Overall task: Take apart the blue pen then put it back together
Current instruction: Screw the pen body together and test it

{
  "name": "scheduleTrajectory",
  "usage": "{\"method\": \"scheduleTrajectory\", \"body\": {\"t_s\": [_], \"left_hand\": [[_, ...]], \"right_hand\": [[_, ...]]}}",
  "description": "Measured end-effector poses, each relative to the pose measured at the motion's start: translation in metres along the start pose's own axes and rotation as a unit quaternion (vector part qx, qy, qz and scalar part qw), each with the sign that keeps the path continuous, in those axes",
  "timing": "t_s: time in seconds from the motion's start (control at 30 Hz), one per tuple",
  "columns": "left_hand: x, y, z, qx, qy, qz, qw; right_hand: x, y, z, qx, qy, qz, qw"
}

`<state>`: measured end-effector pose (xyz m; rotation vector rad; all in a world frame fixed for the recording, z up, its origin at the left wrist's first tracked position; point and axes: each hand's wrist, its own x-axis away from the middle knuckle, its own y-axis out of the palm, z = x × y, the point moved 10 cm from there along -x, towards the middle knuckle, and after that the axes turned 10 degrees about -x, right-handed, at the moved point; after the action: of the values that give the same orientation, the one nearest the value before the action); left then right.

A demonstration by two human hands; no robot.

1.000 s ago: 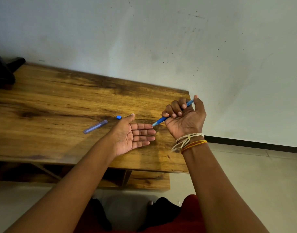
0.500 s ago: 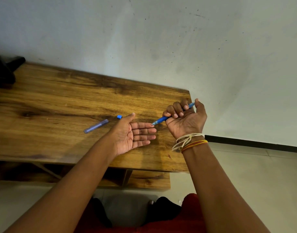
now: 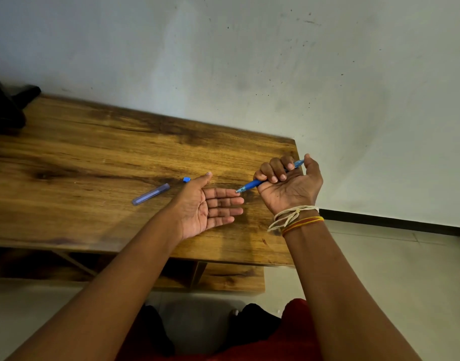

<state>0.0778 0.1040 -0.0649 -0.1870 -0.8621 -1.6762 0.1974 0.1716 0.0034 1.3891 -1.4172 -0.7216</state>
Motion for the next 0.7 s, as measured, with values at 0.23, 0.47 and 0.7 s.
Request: {"method": "scheduleTrajectory", "body": {"t_s": [0.23,0.47,0.7], "left_hand": [[0.0004,-0.0012,-0.0010,-0.003,-0.004,0.008,1.000],[-0.0022,-0.0027,-0.0024,-0.001,-0.011,0.011,1.000],[-0.0038,-0.0036,-0.0022,0.003,-0.014,0.010,1.000]], "right_hand": [[0.0008,0.0010,-0.0001,0.006,0.001,-0.001,1.000],[0.0001,0.0015,0.0000,0.007,0.002,-0.005,1.000],[-0.0013,0.0011,0.0008,0.003,0.002,-0.009,1.000]]}}
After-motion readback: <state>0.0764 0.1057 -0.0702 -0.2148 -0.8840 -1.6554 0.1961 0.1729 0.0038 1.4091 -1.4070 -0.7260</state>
